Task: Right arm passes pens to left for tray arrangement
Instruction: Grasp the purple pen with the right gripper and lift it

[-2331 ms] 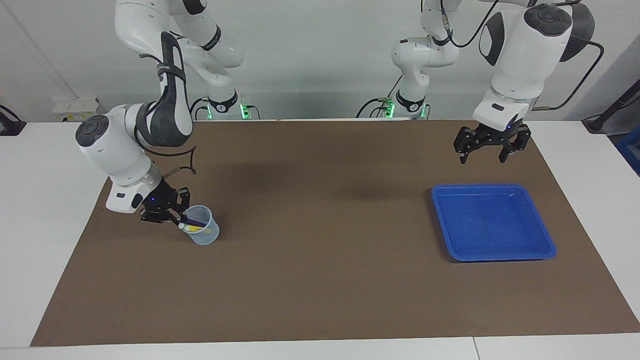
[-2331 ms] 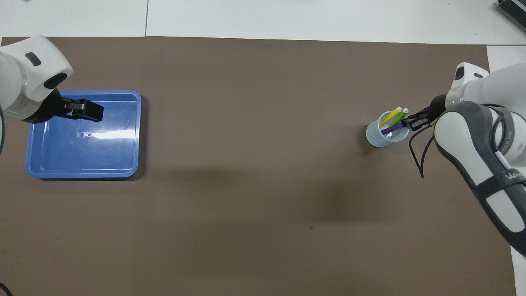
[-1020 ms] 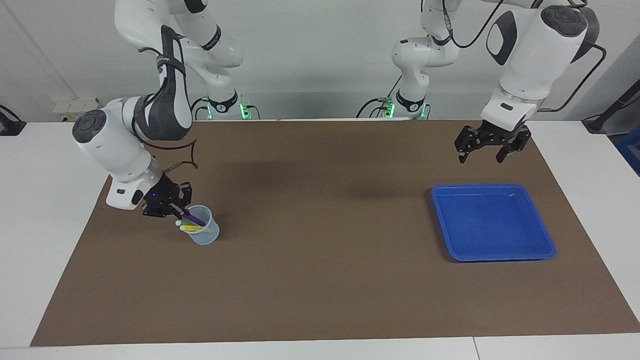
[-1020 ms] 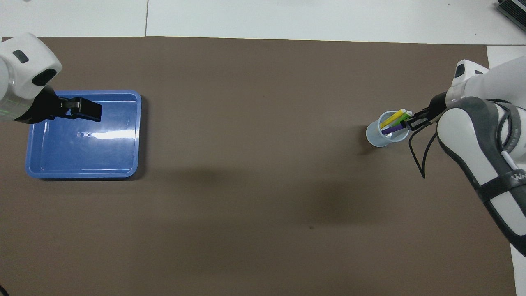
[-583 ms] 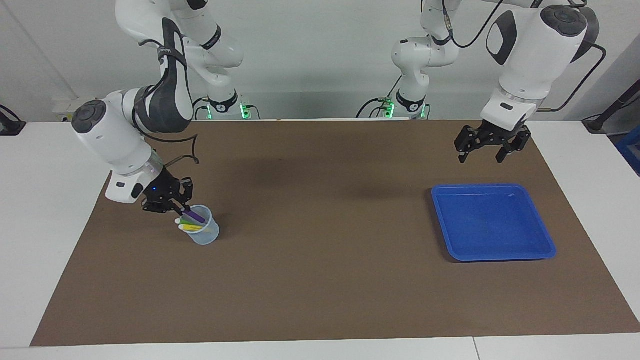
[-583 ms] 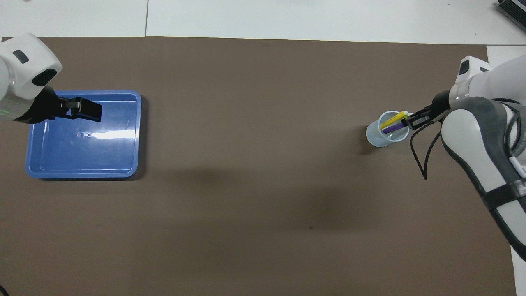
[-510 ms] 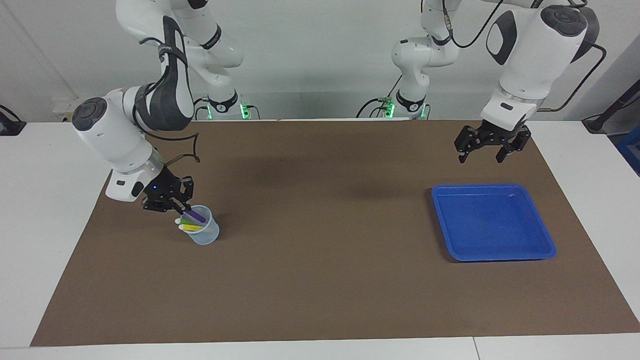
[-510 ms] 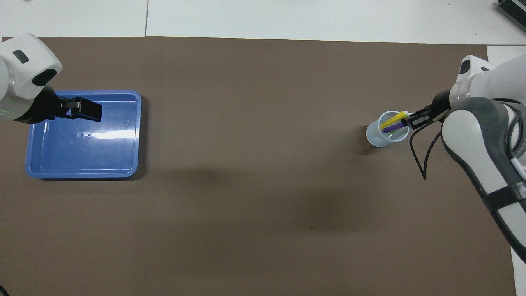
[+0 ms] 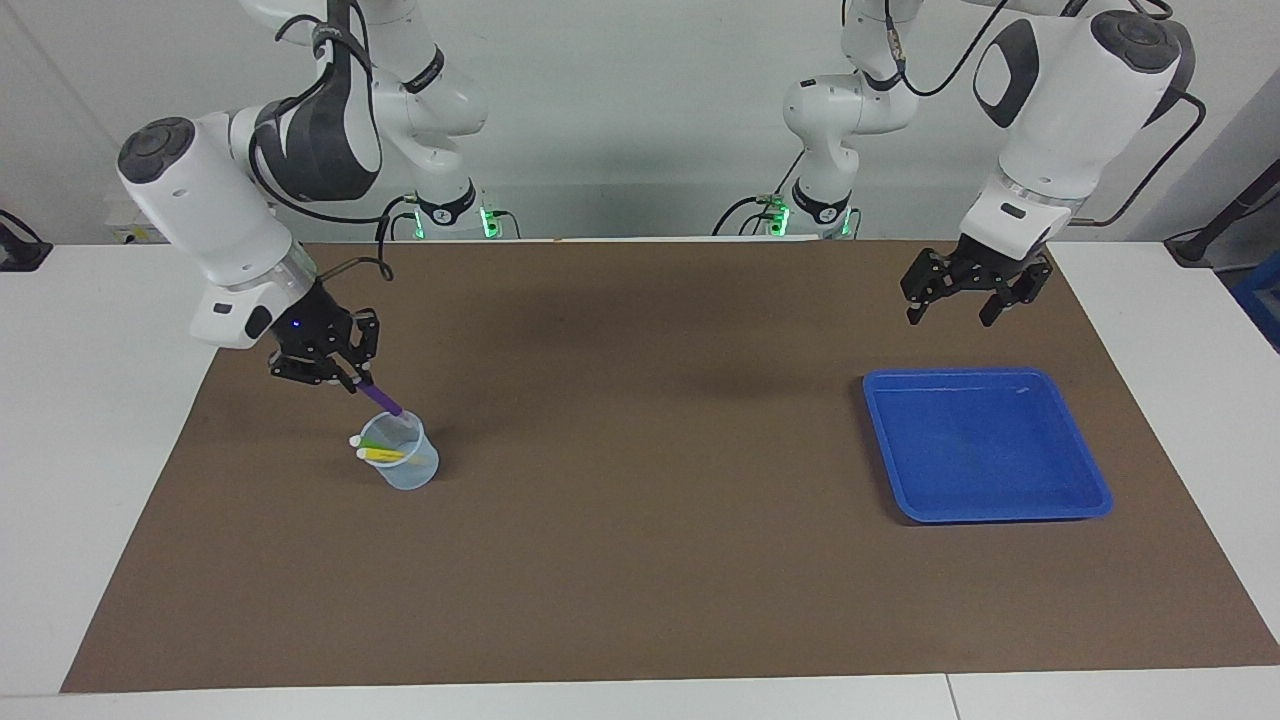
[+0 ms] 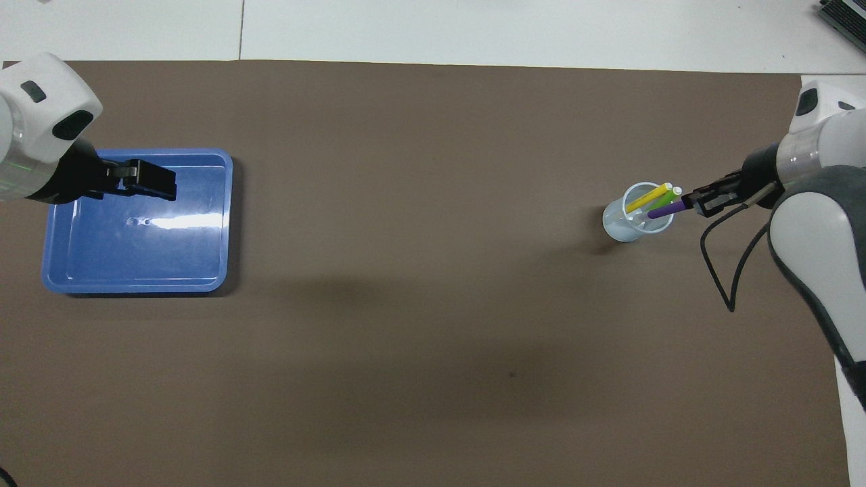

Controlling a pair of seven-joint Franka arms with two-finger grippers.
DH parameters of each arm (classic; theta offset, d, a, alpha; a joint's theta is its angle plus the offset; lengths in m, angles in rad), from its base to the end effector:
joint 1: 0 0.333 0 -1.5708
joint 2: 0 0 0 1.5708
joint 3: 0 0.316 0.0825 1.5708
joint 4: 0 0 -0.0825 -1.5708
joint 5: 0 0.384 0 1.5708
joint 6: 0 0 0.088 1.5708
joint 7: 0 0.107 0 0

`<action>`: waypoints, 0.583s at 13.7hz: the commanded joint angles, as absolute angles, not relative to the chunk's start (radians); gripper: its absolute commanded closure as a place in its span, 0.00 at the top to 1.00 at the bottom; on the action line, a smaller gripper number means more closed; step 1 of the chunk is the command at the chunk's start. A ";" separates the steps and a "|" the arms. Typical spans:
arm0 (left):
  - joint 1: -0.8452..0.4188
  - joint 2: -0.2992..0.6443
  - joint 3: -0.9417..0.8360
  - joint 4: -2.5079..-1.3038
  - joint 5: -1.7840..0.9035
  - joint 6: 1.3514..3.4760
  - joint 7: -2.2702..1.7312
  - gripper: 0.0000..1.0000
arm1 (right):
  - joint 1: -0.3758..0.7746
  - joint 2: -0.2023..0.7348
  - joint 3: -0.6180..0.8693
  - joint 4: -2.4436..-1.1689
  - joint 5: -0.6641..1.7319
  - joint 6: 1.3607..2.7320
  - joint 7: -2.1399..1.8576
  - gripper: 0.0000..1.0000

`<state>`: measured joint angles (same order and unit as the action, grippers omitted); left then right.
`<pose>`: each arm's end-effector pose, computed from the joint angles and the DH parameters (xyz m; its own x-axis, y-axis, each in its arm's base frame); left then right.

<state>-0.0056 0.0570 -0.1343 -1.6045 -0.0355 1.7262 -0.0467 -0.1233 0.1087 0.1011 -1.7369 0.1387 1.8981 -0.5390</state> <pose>0.5790 -0.0827 0.5905 0.9942 -0.0867 0.0629 -0.0896 -0.9949 0.0460 0.6019 -0.0056 0.5123 0.8860 0.4489 0.1164 0.4600 -0.8825 -0.0981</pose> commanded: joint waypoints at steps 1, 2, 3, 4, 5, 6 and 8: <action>0.026 0.031 -0.135 -1.631 -0.116 1.710 -0.038 0.98 | -0.127 0.107 0.107 -1.672 0.097 1.853 -0.514 0.00; 0.035 0.031 -0.135 -1.631 -0.145 1.707 -0.038 0.99 | -0.124 0.107 0.109 -1.658 0.097 1.842 -0.503 0.00; 0.040 0.031 -0.135 -1.631 -0.158 1.707 -0.040 1.00 | -0.114 0.107 0.110 -1.635 0.097 1.830 -0.465 0.00; 0.041 0.031 -0.135 -1.632 -0.178 1.703 -0.043 1.00 | -0.094 0.107 0.110 -1.617 0.107 1.818 -0.412 0.00; 0.043 0.029 -0.135 -1.634 -0.201 1.701 -0.049 1.00 | -0.081 0.107 0.110 -1.599 0.115 1.810 -0.355 0.00; 0.048 0.028 -0.135 -1.638 -0.212 1.703 -0.048 1.00 | -0.074 0.109 0.123 -1.585 0.120 1.803 -0.291 0.00; 0.063 0.012 -0.135 -1.670 -0.280 1.712 -0.051 1.00 | -0.072 0.109 0.133 -1.583 0.219 1.805 -0.169 0.00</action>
<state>0.0383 0.0557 -0.1307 -1.6100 -0.2199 1.7111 -0.0492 -0.0660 0.1008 0.1208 -1.6067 0.1493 1.8254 -0.2672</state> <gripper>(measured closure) 0.000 0.806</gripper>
